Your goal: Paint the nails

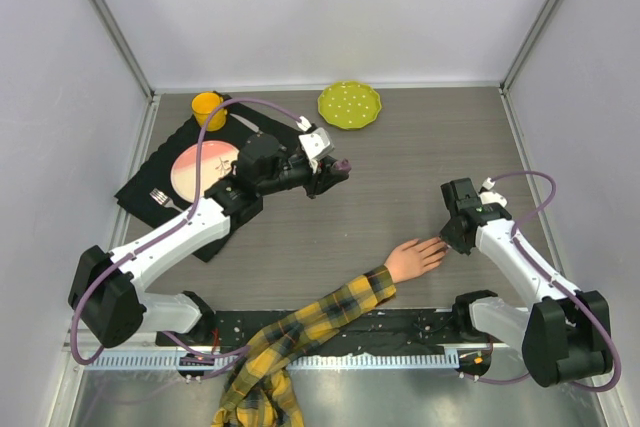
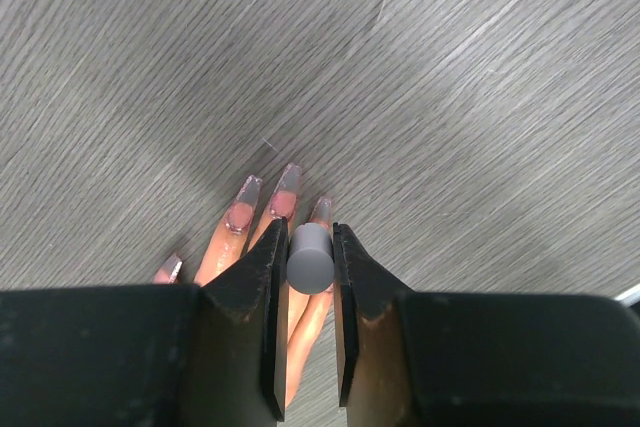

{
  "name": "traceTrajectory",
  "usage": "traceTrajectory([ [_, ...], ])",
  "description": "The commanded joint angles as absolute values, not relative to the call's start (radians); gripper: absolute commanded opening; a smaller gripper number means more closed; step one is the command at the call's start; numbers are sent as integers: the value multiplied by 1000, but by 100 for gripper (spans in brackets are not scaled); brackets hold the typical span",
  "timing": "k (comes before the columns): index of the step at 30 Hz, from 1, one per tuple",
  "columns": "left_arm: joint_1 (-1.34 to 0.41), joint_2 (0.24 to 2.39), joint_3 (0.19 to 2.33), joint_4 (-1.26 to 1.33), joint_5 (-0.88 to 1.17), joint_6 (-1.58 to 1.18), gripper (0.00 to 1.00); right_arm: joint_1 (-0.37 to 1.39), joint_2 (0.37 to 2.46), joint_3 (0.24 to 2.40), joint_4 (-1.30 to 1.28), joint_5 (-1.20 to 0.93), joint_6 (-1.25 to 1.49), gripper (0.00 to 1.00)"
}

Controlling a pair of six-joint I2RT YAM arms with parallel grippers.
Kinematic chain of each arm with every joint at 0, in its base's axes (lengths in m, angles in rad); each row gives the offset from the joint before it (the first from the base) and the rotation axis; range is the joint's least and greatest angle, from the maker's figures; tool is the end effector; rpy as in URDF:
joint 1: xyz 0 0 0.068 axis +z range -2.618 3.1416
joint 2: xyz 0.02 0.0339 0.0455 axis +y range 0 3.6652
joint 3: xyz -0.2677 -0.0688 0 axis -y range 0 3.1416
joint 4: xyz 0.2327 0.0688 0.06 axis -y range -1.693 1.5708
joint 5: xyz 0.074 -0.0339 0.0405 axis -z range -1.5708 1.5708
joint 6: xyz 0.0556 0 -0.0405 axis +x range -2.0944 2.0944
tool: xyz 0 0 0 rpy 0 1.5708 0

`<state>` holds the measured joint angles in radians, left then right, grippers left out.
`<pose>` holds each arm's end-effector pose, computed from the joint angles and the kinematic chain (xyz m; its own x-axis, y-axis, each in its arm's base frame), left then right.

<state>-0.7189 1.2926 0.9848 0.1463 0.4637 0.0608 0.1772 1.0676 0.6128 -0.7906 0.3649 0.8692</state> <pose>0.2158 -0.2219 0.3377 -0.0648 0.1289 -0.9895 0.9269 0.3752 -0.0118 0.1675 0.0098 0.1804 -0.6420 0.6099 -0.4646 0.6786 0.7341 0.0259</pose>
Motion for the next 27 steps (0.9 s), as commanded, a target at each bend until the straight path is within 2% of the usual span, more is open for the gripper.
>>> traceTrajectory([
  [1,-723,1292,992,218,471,72,0,172,1078,620,-773,403,874,1],
  [27,-723,1302,994,213,472,77,0,156,1101,618,-758,442,880,1],
])
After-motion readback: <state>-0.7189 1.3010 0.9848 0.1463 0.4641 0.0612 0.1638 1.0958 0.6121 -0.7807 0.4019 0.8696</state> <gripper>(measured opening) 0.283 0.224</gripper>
